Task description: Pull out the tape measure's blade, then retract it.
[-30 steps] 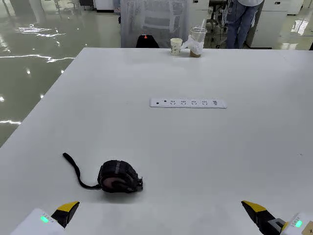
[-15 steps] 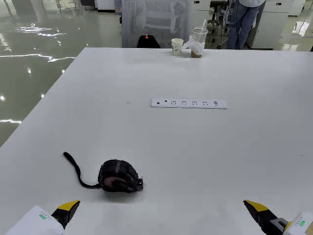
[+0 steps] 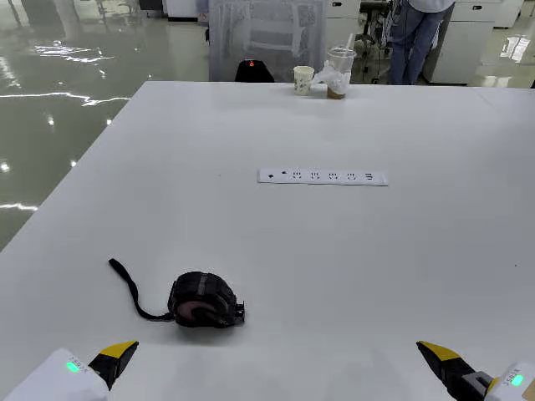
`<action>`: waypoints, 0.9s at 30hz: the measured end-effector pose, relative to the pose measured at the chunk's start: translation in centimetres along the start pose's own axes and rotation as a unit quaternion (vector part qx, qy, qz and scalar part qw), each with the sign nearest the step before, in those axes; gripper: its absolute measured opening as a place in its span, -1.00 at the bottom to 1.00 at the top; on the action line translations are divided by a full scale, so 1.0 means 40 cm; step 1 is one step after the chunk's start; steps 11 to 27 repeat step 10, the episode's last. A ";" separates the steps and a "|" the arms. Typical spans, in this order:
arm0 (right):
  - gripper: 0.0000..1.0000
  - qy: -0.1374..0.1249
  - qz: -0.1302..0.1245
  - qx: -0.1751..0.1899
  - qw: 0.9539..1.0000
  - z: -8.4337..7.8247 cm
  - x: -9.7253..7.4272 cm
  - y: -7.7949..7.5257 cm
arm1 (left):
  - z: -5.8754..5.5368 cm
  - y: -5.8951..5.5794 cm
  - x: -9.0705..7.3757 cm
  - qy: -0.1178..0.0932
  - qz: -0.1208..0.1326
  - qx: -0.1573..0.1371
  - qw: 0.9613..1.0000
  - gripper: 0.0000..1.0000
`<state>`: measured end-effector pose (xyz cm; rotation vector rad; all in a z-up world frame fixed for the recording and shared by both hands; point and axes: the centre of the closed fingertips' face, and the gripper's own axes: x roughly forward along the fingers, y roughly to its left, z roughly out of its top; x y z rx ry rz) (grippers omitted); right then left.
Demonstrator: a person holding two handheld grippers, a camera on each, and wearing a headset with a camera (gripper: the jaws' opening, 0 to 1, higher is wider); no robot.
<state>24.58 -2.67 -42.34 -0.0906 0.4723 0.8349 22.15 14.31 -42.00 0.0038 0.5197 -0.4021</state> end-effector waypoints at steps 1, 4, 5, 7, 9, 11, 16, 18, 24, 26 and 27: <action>0.98 0.000 0.000 -0.001 1.000 0.000 0.000 0.000 | 0.000 0.000 0.000 -0.001 0.000 0.001 1.000 0.94; 0.98 0.000 0.000 0.000 1.000 0.000 0.000 0.000 | 0.002 0.002 -0.001 -0.002 0.000 0.000 1.000 0.95; 0.98 0.000 0.000 -0.001 1.000 0.000 0.000 0.000 | 0.002 0.003 -0.001 -0.003 0.001 0.000 1.000 0.96; 0.98 0.000 0.000 -0.001 1.000 0.000 0.000 0.001 | 0.003 0.005 -0.002 -0.004 0.001 0.001 1.000 0.96; 0.98 0.001 0.000 -0.001 1.000 -0.001 0.000 0.001 | 0.002 0.006 -0.002 -0.002 0.002 0.002 1.000 0.98; 0.98 0.001 0.000 -0.001 1.000 -0.001 0.000 0.001 | 0.003 0.008 -0.002 -0.003 0.003 0.004 1.000 0.98; 0.98 0.001 0.000 -0.001 1.000 -0.001 0.000 0.001 | 0.003 0.008 -0.002 -0.003 0.003 0.004 1.000 0.98; 0.98 0.001 0.000 -0.001 1.000 -0.001 0.000 0.001 | 0.003 0.008 -0.002 -0.003 0.003 0.004 1.000 0.98; 0.98 0.001 0.000 -0.001 1.000 -0.001 0.000 0.001 | 0.003 0.008 -0.002 -0.003 0.003 0.004 1.000 0.98; 0.98 0.001 0.000 -0.001 1.000 -0.001 0.000 0.001 | 0.003 0.008 -0.002 -0.003 0.003 0.004 1.000 0.98; 0.98 0.001 0.000 -0.001 1.000 -0.001 0.000 0.001 | 0.003 0.008 -0.002 -0.003 0.003 0.004 1.000 0.98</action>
